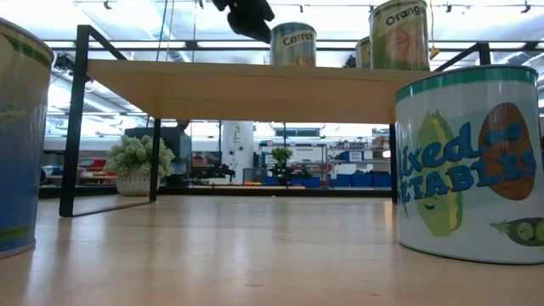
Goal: Pick and place cans onto a shelf
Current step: Put the canned carrots on the shelf, then put the canned peas on the shelf
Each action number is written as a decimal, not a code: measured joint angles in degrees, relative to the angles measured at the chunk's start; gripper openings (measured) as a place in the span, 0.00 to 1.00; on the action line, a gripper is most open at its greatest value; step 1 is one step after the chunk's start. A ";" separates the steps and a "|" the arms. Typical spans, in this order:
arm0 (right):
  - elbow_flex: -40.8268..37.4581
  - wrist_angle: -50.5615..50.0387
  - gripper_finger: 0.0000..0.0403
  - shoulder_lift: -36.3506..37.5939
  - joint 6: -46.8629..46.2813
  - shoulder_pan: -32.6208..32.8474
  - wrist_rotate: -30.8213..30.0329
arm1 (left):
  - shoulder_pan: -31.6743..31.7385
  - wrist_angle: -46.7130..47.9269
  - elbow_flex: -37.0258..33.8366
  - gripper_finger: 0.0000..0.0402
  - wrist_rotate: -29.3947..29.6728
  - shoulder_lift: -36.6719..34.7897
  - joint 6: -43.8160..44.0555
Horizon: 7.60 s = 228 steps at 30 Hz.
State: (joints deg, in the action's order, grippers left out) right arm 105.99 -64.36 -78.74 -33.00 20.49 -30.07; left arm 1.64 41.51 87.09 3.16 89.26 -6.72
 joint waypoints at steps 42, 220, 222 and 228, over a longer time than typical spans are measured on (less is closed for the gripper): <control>-0.01 0.89 0.93 0.00 0.60 0.11 -1.98 | 0.38 -28.23 -14.84 0.64 7.16 3.60 14.03; 0.01 6.06 0.93 -1.49 2.00 4.68 3.86 | -12.69 0.68 15.67 0.78 14.19 17.68 18.93; 0.03 6.87 0.93 -1.49 2.12 4.68 3.75 | -12.69 1.08 15.61 0.78 14.15 17.79 18.82; 0.01 7.31 0.93 -1.49 2.78 4.68 3.57 | -12.69 -0.13 15.69 0.86 14.95 19.12 18.88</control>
State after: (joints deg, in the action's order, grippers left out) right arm 106.00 -57.06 -80.23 -30.22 25.17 -26.50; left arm -11.05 41.39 102.78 18.11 108.38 12.16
